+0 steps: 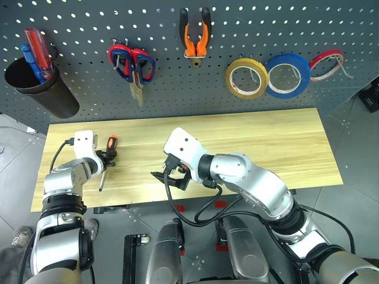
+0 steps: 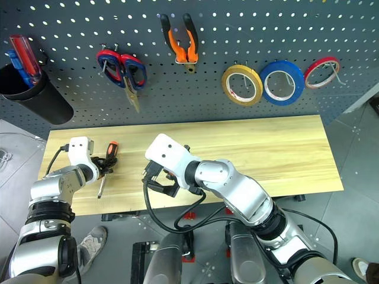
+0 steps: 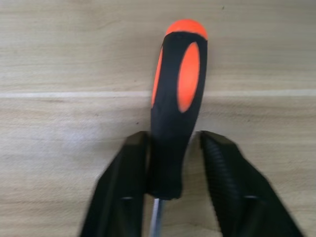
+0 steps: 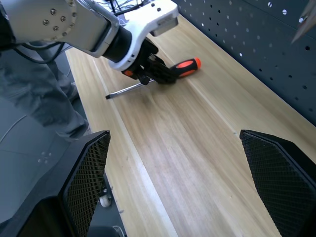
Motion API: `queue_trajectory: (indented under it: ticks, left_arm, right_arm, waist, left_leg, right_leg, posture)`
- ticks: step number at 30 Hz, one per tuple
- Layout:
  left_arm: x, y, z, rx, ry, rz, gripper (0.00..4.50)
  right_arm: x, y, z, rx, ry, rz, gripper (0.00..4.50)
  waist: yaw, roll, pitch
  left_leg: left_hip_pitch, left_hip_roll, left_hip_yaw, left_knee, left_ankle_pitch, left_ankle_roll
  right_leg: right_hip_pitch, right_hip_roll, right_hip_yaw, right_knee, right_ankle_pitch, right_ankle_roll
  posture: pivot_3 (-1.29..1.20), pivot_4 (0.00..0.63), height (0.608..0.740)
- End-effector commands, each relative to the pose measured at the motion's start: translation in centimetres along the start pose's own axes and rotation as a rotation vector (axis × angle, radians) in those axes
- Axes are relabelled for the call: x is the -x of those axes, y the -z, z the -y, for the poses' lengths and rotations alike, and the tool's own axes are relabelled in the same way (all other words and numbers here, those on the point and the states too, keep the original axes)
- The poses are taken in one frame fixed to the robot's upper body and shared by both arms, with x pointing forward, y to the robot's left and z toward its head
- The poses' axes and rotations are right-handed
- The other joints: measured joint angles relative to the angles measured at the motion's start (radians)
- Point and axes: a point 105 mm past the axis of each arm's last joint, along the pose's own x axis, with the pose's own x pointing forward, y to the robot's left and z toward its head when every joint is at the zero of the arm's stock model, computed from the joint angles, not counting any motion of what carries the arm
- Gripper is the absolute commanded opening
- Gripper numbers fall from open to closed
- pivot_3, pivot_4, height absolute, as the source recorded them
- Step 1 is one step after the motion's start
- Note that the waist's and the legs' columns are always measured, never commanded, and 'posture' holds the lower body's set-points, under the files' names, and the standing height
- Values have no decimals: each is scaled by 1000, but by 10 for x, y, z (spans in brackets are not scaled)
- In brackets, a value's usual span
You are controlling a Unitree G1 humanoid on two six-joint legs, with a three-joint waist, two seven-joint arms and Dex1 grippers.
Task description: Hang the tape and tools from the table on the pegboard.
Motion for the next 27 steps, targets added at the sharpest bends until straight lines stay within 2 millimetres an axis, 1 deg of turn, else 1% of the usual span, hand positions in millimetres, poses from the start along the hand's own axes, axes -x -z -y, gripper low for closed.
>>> queue_trajectory:
  ticks: [1,3,5,8,10,13,15,17,19,24,27]
  left_arm:
    - [9,29,-4,3,-2,-82,525]
    - [23,27,-5,-16,-16,-41,526]
    - [39,26,2,-57,-1,0,526]
    - [68,28,25,-172,54,75,526]
    - [83,25,36,-197,70,141,525]
    - [106,7,55,-297,94,280,525]
    - [124,-22,80,-374,136,442,525]
    - [137,-44,96,-432,158,546,525]
    - [147,-68,106,-457,162,640,525]
    - [169,-128,117,-492,162,832,525]
    - [190,-160,128,-525,209,935,525]
  right_arm:
    - [3,-13,1,25,-1,55,4500]
    - [6,-14,4,15,2,66,4500]
    - [11,-14,6,6,-2,76,4500]
    - [28,-14,4,32,-59,121,4500]
    - [39,-18,2,51,-97,185,4500]
    - [53,-22,6,88,-107,233,4500]
    - [62,-28,6,75,-150,266,4500]
    - [69,-33,7,68,-177,291,4500]
    - [73,-37,8,60,-197,310,4500]
    - [77,-45,12,50,-228,345,4500]
    - [80,-50,13,37,-259,360,4500]
  waist:
    - [-3,0,0]
    - [-10,0,0]
    - [-19,-1,0]
    - [-16,-1,-1]
    - [-8,-1,-1]
    - [-4,-1,-1]
    - [-3,-1,-1]
    - [0,-2,-1]
    - [0,-2,-1]
    - [-2,-3,-2]
    - [-4,-3,-2]
  left_leg:
    - [0,0,0,0,0,0]
    - [0,0,1,0,1,-1]
    - [0,1,1,-1,1,-2]
    - [-2,1,2,-2,2,-4]
    - [-6,1,1,-3,2,-4]
    - [-7,1,1,-2,1,-3]
    - [-7,0,1,-1,0,-1]
    - [-8,0,1,-1,1,-1]
    - [-8,0,1,0,1,-1]
    - [-9,0,0,1,2,-1]
    - [-11,0,0,1,2,-1]
  right_leg:
    - [0,0,0,0,0,0]
    - [0,0,1,0,0,0]
    - [-1,0,1,-1,0,0]
    - [-3,-1,2,-2,0,0]
    - [-7,-1,2,-2,0,0]
    - [-8,-1,1,-2,0,0]
    - [-8,-1,2,-1,1,-1]
    - [-8,-1,1,-1,2,-1]
    - [-8,0,1,0,3,-1]
    - [-8,1,-1,1,3,0]
    - [-9,1,-1,1,4,1]
  posture:
    - [-272,444,740]
    - [-271,435,740]
    - [-274,426,740]
    - [-277,411,740]
    - [-276,405,740]
    - [-275,391,740]
    - [-269,379,740]
    - [-262,372,740]
    - [-251,366,740]
    - [-244,359,740]
    - [-240,355,740]
